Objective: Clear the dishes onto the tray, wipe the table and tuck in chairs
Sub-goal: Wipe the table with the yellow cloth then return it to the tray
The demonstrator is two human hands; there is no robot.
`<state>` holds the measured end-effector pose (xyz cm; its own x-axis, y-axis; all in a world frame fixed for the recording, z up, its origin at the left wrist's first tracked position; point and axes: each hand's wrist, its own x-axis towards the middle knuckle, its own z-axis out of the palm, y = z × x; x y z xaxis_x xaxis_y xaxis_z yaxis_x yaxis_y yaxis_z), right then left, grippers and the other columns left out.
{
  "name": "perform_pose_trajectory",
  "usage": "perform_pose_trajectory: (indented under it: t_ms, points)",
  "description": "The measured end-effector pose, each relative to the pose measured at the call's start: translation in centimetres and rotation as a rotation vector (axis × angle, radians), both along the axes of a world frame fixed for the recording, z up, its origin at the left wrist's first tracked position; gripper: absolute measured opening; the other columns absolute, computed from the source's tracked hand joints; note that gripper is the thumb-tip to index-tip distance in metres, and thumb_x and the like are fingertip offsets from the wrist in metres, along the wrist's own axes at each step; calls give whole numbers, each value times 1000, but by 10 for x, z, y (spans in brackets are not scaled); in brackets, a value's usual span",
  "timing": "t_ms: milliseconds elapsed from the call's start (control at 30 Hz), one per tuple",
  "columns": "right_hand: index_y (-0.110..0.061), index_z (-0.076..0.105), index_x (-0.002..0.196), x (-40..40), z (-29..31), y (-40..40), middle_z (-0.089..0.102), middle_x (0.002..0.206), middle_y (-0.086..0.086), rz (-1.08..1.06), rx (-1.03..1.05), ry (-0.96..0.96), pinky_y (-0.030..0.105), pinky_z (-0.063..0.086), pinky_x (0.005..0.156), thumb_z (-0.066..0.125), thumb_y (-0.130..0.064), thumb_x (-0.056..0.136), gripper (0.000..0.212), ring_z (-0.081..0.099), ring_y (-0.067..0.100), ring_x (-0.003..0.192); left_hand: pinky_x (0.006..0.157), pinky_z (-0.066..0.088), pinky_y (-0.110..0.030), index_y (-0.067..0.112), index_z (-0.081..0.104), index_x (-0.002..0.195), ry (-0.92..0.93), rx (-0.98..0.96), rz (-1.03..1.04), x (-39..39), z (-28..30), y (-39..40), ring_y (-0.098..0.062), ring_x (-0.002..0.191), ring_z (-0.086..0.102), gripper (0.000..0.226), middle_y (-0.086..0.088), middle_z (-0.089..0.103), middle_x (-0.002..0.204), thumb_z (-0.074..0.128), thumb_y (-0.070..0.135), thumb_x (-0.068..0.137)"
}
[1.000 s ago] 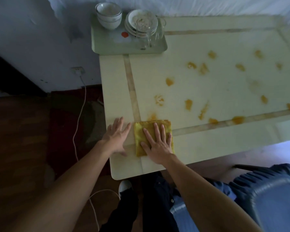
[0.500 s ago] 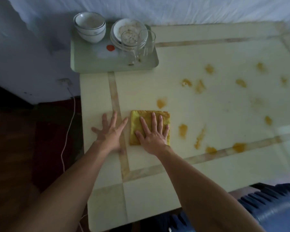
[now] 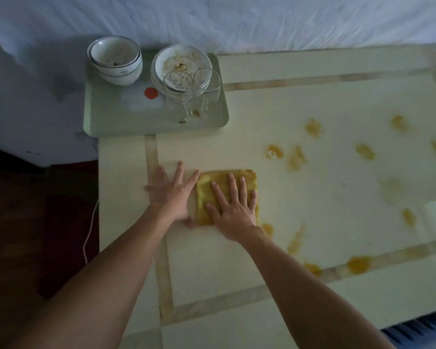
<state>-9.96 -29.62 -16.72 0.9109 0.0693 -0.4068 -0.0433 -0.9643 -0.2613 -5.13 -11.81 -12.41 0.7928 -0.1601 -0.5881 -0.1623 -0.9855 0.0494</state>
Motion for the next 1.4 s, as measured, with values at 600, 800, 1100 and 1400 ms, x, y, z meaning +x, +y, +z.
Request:
perform_pose_trajectory:
  t_ms: [600, 800, 1100, 1400]
  points:
    - [-53, -10, 149, -108, 5, -46, -30, 161, -6, -118, -39, 69, 57, -21, 115, 8, -74, 90, 65, -35, 23, 145, 103, 30, -71, 43, 5, 153, 71, -76, -92, -106, -2, -17, -42, 148, -9, 123, -6, -16, 162, 82, 62, 58]
    - [-58, -13, 146, -158, 9, -72, -36, 158, -11, -306, 13, 112, 55, -27, 112, 9, -79, 85, 68, -44, 17, 138, 99, 30, -76, 42, -2, 153, 85, -54, -224, -133, 7, -88, -49, 146, -7, 131, -7, -17, 163, 81, 66, 55]
    - [-56, -10, 147, -88, -2, -122, -34, 159, -9, -377, 28, 79, 56, -25, 110, 12, -78, 84, 71, -38, 23, 143, 95, 30, -78, 48, -18, 147, 52, 53, -265, -108, -16, -105, -53, 144, -13, 147, -4, -26, 160, 85, 68, 44]
    - [-55, -16, 147, -161, 2, -108, -42, 154, -10, -339, 52, 117, 57, -27, 112, 7, -77, 86, 68, -50, 19, 134, 101, 29, -76, 40, -10, 152, 75, 49, -245, -114, 2, -112, -51, 145, -13, 144, -7, -23, 162, 88, 59, 49]
